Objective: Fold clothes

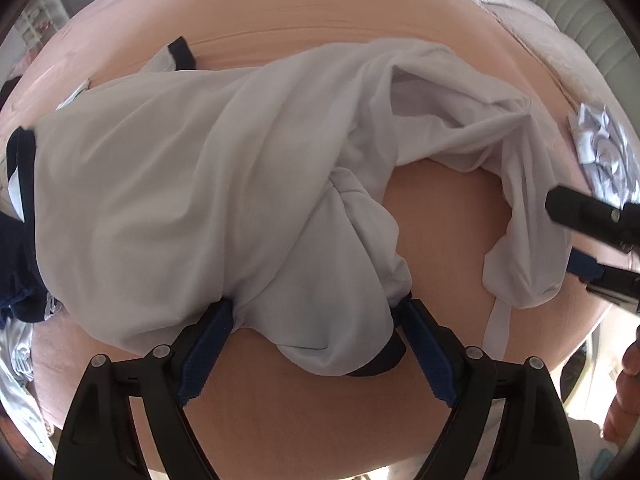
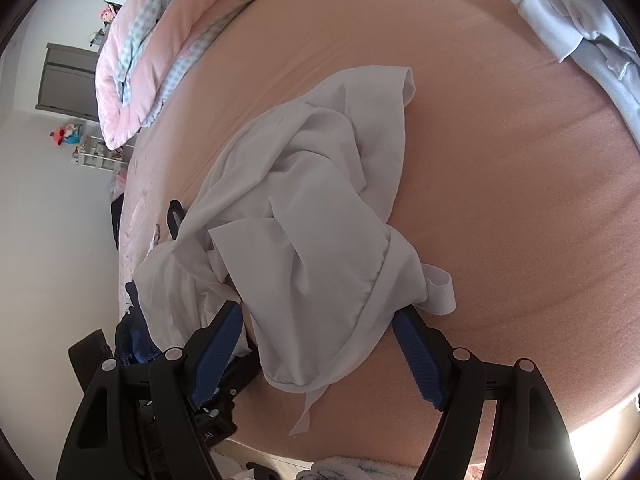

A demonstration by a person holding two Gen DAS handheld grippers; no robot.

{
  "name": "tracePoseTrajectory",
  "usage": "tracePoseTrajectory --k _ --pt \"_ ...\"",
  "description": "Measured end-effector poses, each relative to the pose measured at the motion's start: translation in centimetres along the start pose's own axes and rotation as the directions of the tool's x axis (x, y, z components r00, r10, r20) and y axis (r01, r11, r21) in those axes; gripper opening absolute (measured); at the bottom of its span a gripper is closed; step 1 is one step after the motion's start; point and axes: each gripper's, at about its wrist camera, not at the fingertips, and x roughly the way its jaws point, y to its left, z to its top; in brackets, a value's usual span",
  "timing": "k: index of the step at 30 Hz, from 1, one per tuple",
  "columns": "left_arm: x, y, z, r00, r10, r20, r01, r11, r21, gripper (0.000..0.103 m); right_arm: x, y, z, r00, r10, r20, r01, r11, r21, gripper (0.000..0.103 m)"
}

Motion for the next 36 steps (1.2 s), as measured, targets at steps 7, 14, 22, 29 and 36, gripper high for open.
tracePoseTrajectory --k 7,14,22,29,36 --pt "0.3 -0.4 -0.7 0.999 0.011 0.05 -0.012 1.0 0.027 0.1 0.1 -2.4 -0.2 1.0 0.02 0.021 -0.022 0.995 0.097 0.043" --pt "-0.2 -0.5 -1.1 0.997 0.015 0.073 -0.016 1.0 0.015 0.094 -0.1 -5.3 -1.0 0.996 0.078 0.051 -0.085 0.983 0.164 0.012" --pt "-1.4 1.8 -1.1 0.995 0.041 0.087 -0.035 0.997 -0.071 0.032 -0.3 -3.5 -1.1 0.999 -0.005 0.047 0.003 0.999 0.047 0.013" --pt "-2.2 4.1 -1.6 0.996 -0.01 0.085 0.024 0.986 -0.165 0.013 -0.2 -1.7 -1.1 0.993 -0.107 0.045 0.109 0.993 -0.053 0.016" --pt "-3.1 5.6 -0.7 0.994 -0.037 0.099 0.061 0.966 -0.253 0.013 0.1 0.7 -0.9 0.972 -0.23 0.051 0.235 0.961 -0.146 0.015"
